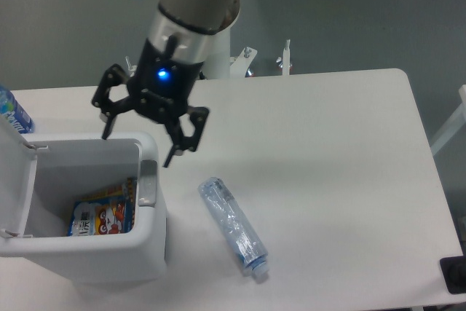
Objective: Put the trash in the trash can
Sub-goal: 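Open the gripper to release the wrapper and move toward the bottle, then lower the gripper onto the clear water bottle and close on it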
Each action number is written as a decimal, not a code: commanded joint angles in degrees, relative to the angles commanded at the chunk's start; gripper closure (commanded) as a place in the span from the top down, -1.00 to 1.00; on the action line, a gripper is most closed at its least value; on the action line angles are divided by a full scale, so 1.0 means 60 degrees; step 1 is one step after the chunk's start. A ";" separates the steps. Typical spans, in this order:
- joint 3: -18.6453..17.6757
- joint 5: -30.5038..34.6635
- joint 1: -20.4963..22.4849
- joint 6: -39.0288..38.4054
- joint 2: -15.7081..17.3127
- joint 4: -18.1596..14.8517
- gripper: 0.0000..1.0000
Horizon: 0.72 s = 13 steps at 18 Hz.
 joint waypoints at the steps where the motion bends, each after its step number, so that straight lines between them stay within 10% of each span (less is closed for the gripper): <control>1: 0.0073 0.0015 0.0117 -0.0629 -0.0058 0.0264 1.00; 13: -0.0277 0.1610 0.0749 -0.2540 -0.1595 0.0311 1.00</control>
